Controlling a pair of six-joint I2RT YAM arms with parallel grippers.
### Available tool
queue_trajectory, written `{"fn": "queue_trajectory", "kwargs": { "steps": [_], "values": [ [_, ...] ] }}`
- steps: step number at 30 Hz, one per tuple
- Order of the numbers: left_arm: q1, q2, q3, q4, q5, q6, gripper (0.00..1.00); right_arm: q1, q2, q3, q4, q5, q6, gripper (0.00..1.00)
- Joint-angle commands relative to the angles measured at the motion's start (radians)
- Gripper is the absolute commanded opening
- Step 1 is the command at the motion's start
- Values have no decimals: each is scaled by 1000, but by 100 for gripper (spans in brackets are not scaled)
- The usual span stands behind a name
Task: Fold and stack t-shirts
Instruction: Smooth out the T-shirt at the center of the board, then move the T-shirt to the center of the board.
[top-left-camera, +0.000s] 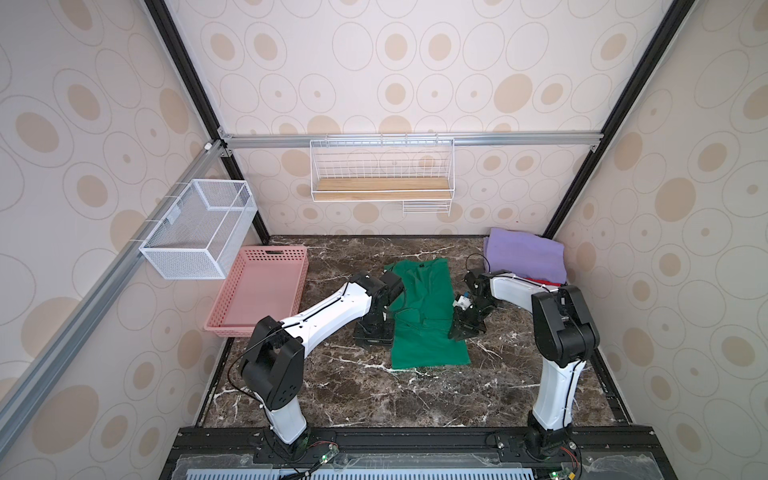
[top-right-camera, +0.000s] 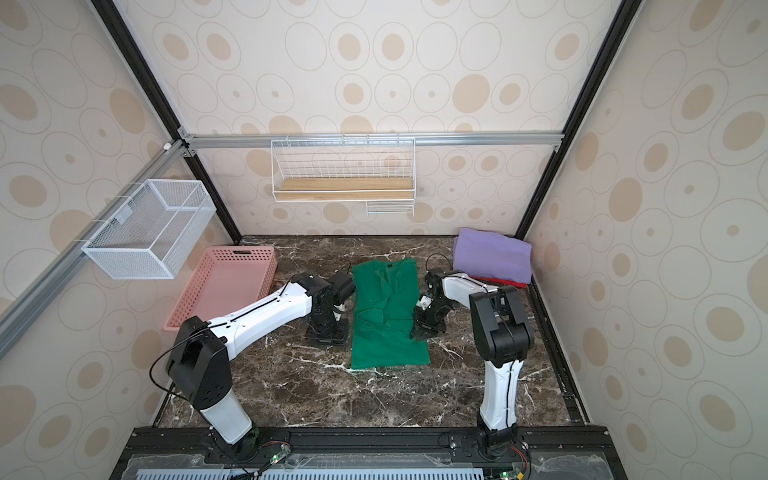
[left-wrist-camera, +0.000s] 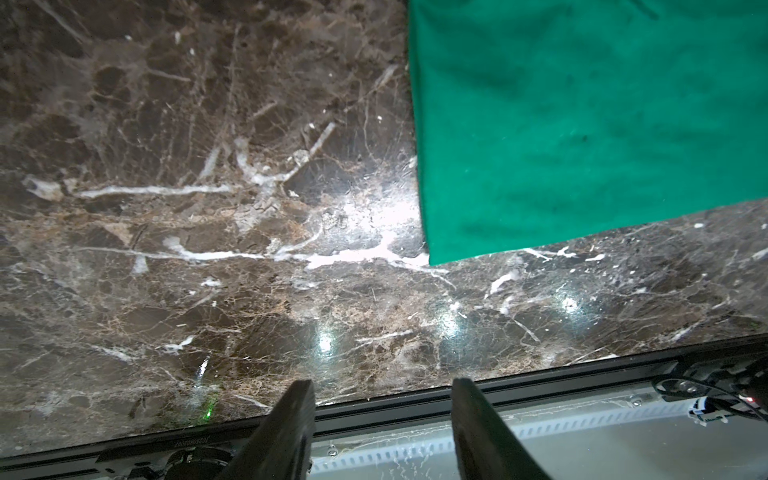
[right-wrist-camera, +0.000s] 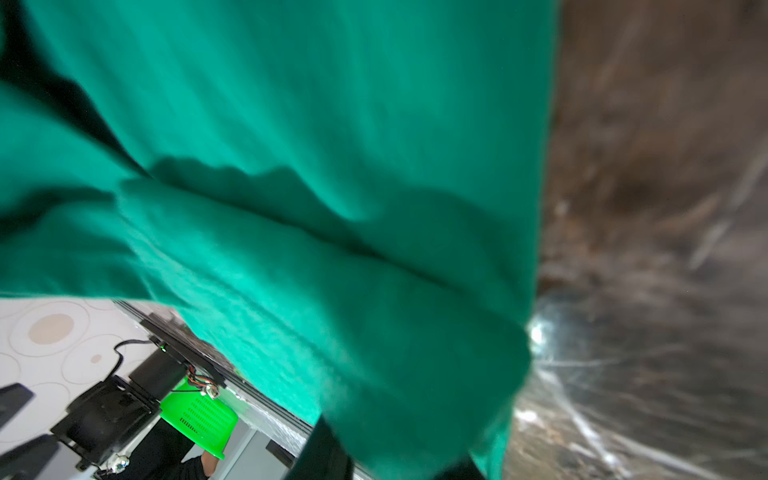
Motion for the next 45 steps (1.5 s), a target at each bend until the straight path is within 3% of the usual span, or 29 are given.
{"fn": "queue_trajectory", "kwargs": {
  "steps": [1, 12, 18, 21, 23, 26, 33, 38, 45],
  "values": [
    [-2, -20, 20, -41, -14, 19, 56, -6, 27, 75, -11, -11, 2, 29],
    [-2, 24, 78, -83, -22, 47, 56, -20, 208, 458, -109, -48, 23, 29],
    [-2, 56, 117, -95, -19, 58, 56, -52, 204, 607, -209, -53, 18, 29],
    [-3, 79, 157, -97, -22, 63, 56, -55, 94, 475, -223, -30, -20, 30],
    [-1, 80, 151, -63, -21, 56, 56, -56, -15, 297, -196, 2, -42, 31],
    [1, 92, 77, 26, 36, 23, 57, -61, -141, 52, -162, 26, -60, 45],
    [-1, 104, -98, 201, 138, -46, 56, -71, -328, -296, -88, 8, -57, 54],
    [-3, 116, -132, 248, 145, -67, 56, -71, -338, -345, -70, 4, -58, 54],
    [-4, 144, 15, 246, 155, -106, 56, -61, -315, -266, -72, -23, -40, 54]
  ]
}}
